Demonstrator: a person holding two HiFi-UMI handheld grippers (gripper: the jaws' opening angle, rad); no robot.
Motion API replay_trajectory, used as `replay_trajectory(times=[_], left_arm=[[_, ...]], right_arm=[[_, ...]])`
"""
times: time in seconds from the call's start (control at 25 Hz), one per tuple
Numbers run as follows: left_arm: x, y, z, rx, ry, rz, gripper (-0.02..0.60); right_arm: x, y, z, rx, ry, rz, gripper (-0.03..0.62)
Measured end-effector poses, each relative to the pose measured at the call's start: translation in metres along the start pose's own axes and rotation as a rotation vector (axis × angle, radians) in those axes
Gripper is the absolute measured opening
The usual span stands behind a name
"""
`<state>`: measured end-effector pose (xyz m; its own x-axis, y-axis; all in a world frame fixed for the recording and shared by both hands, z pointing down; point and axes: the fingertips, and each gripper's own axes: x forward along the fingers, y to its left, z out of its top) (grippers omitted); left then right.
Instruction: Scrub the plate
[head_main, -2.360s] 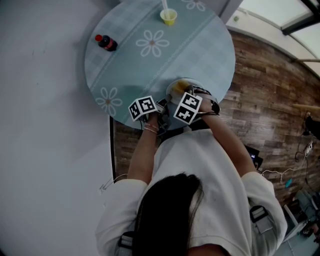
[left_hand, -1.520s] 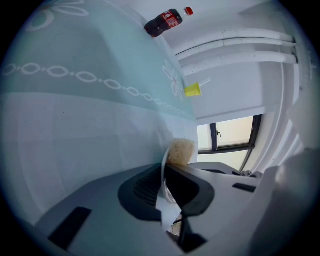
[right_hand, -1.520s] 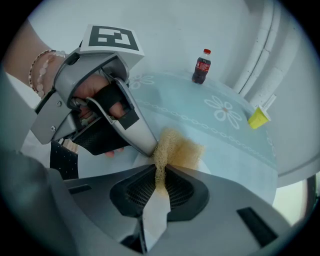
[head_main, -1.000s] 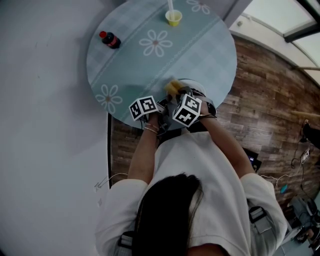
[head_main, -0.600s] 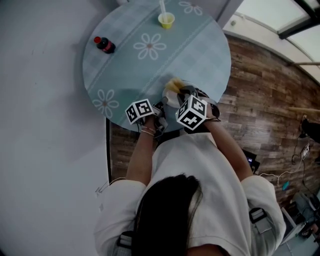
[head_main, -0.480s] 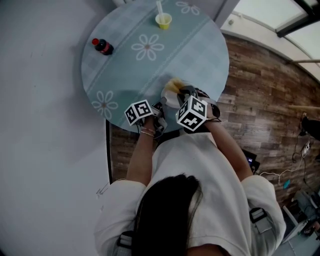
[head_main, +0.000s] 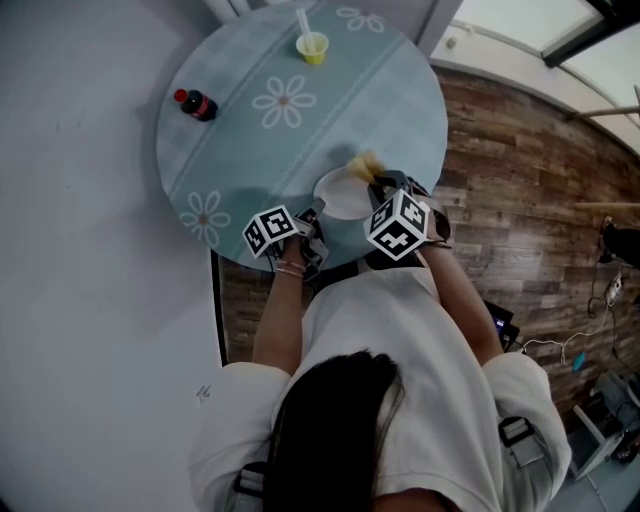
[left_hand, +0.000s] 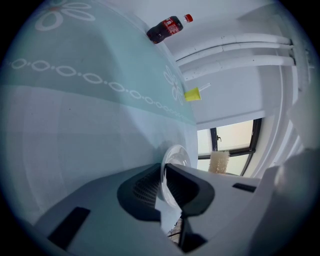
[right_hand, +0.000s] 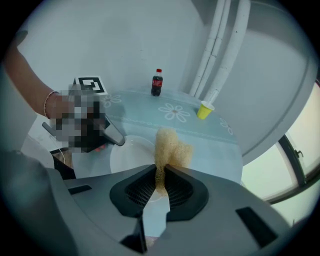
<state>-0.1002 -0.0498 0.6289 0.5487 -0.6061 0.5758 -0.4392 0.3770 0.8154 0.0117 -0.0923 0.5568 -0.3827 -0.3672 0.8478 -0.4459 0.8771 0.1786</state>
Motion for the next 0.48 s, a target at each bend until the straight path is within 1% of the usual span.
replay_trajectory(times=[0.2, 0.4, 0.48], left_arm=[[-0.001, 0.001, 0.000, 0.015, -0.016, 0.009, 0.037], [-0.001, 0.000, 0.000, 0.018, -0.031, 0.025, 0.037], [-0.001, 0.000, 0.000, 0.022, -0.038, 0.036, 0.040]], right_arm=[[-0.003, -0.015, -0.016, 0.059, 0.014, -0.028, 0.060], [-0.008, -0.030, -0.035, 0.172, 0.036, -0.051, 0.060], [-0.009, -0.035, -0.040, 0.193, 0.038, -0.060, 0.060]])
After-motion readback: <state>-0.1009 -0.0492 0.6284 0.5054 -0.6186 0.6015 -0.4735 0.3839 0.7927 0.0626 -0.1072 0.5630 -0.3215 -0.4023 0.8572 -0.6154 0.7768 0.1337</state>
